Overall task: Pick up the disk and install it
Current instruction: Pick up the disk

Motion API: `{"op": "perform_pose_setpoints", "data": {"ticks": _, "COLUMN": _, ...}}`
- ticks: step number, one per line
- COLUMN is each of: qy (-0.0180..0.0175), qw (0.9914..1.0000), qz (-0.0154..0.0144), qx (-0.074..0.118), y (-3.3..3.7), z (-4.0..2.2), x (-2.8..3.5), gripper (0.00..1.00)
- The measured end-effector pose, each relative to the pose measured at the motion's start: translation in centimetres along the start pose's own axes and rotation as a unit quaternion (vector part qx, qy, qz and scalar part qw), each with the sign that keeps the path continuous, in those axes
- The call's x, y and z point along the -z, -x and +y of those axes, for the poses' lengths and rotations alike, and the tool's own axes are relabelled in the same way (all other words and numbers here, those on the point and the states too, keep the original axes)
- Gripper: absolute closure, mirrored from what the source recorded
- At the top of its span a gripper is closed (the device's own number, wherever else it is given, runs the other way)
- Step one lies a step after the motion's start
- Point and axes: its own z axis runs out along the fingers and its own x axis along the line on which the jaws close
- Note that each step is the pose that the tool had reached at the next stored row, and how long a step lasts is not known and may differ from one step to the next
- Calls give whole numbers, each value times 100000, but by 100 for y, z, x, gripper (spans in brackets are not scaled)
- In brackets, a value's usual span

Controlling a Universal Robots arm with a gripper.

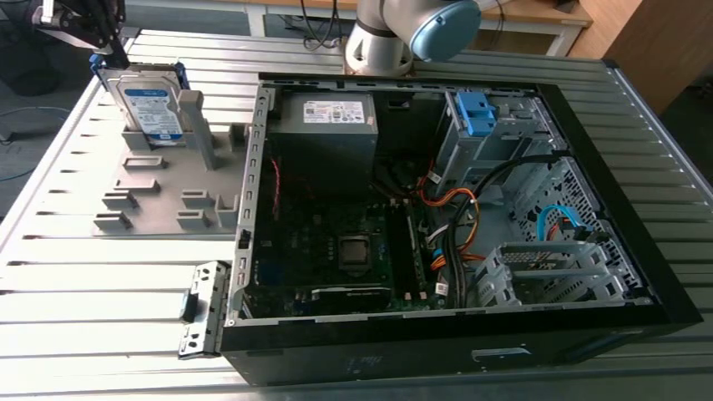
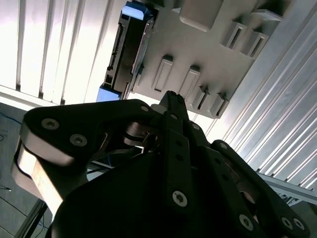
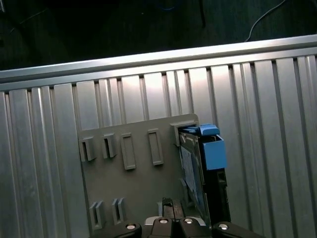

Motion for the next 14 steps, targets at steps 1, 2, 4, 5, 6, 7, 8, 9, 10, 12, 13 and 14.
{"op": "perform_pose_setpoints", "data": {"ticks": 1, "qy": 3, "qw": 100000, "qz": -4, "qx": 124, "y": 0, "z": 0, "x": 0, "gripper": 89}}
{"op": "perform_pose_setpoints", "data": {"ticks": 2, "qy": 4, "qw": 100000, "qz": -6, "qx": 246, "y": 0, "z": 0, "x": 0, "gripper": 89}}
{"op": "perform_pose_setpoints", "data": {"ticks": 4, "qy": 18, "qw": 99999, "qz": -4, "qx": 503, "y": 0, "z": 0, "x": 0, "gripper": 89}}
{"op": "perform_pose_setpoints", "data": {"ticks": 5, "qy": 18, "qw": 99998, "qz": -7, "qx": 628, "y": 0, "z": 0, "x": 0, "gripper": 89}}
{"op": "perform_pose_setpoints", "data": {"ticks": 6, "qy": 22, "qw": 99997, "qz": -8, "qx": 752, "y": 0, "z": 0, "x": 0, "gripper": 89}}
{"op": "perform_pose_setpoints", "data": {"ticks": 7, "qy": 25, "qw": 99996, "qz": -11, "qx": 878, "y": 0, "z": 0, "x": 0, "gripper": 89}}
{"op": "perform_pose_setpoints", "data": {"ticks": 8, "qy": 29, "qw": 99995, "qz": -11, "qx": 1003, "y": 0, "z": 0, "x": 0, "gripper": 89}}
{"op": "perform_pose_setpoints", "data": {"ticks": 9, "qy": 31, "qw": 99994, "qz": -12, "qx": 1120, "y": 0, "z": 0, "x": 0, "gripper": 89}}
{"op": "perform_pose_setpoints", "data": {"ticks": 10, "qy": 36, "qw": 99992, "qz": -13, "qx": 1242, "y": 0, "z": 0, "x": 0, "gripper": 89}}
{"op": "perform_pose_setpoints", "data": {"ticks": 12, "qy": 43, "qw": 99989, "qz": -16, "qx": 1499, "y": 0, "z": 0, "x": 0, "gripper": 89}}
{"op": "perform_pose_setpoints", "data": {"ticks": 13, "qy": 45, "qw": 99987, "qz": -17, "qx": 1620, "y": 0, "z": 0, "x": 0, "gripper": 89}}
{"op": "perform_pose_setpoints", "data": {"ticks": 14, "qy": 52, "qw": 99985, "qz": -19, "qx": 1739, "y": 0, "z": 0, "x": 0, "gripper": 89}}
